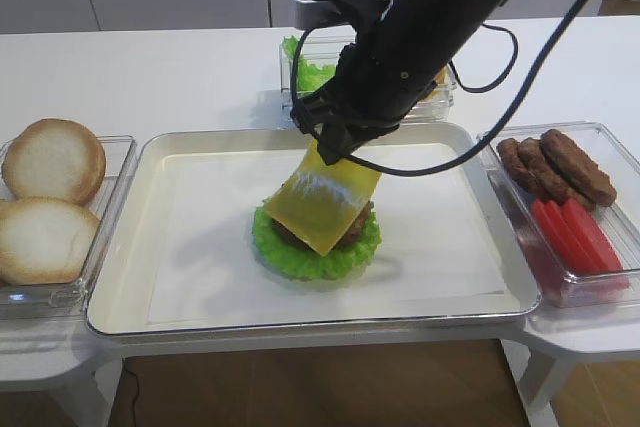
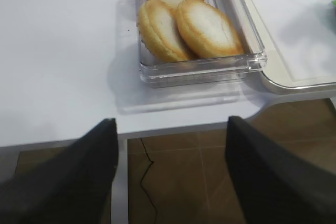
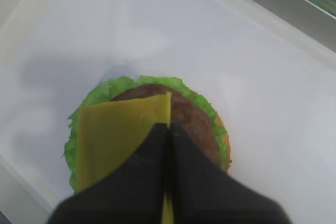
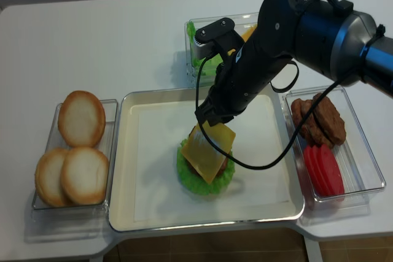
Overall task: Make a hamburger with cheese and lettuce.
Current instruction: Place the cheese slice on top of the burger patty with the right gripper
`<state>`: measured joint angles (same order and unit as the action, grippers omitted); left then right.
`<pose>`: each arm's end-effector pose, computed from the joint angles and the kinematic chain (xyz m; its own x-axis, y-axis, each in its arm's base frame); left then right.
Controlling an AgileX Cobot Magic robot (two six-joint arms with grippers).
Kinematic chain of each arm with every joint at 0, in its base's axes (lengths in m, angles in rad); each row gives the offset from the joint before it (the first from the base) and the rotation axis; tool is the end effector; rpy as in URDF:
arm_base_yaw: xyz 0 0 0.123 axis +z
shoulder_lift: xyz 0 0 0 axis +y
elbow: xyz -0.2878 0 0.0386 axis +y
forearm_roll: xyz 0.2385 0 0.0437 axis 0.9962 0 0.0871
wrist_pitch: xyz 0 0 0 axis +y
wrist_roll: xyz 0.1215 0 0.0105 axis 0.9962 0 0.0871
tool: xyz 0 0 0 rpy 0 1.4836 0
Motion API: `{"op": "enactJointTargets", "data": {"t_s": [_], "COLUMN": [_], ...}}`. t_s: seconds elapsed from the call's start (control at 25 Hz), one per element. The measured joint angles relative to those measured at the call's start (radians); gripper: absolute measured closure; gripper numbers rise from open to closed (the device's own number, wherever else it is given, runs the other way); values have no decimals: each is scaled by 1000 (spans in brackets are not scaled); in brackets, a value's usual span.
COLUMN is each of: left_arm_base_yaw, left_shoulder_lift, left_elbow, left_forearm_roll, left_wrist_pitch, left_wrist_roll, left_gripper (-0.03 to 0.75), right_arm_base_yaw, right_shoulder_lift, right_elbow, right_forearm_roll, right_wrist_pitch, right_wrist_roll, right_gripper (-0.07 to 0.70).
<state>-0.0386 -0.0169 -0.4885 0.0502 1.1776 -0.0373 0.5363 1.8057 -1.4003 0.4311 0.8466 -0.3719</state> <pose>0.0009 0.0056 0.2431 -0.5513 0.0032 -0.8343 -0.0100 0.9999 0.0105 0.3171 0.2329 0.2359 -0.7245 -0.5147 -0.4585 -0.6602 0.7092 0.2472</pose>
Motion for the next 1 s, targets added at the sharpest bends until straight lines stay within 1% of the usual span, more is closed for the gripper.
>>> {"op": "enactJointTargets", "data": {"t_s": [0.36,0.48,0.76,1.0], "left_arm_base_yaw": [0,0,0,0], "left_shoulder_lift": [0,0,0,0], "left_elbow": [0,0,0,0], "left_forearm_roll": [0,0,0,0], "left_wrist_pitch": [0,0,0,0], "left_wrist_roll": [0,0,0,0], "left_gripper": [246,246,246,246], "right_arm_base_yaw": [0,0,0,0], "right_shoulder_lift": [0,0,0,0], "right_elbow": [0,0,0,0], "right_forearm_roll": [0,0,-10,-33], "right_wrist_pitch": [-4,-8,-21,-21], "right_wrist_roll": [2,25,47,48], "right_gripper": [631,608,402,272]}}
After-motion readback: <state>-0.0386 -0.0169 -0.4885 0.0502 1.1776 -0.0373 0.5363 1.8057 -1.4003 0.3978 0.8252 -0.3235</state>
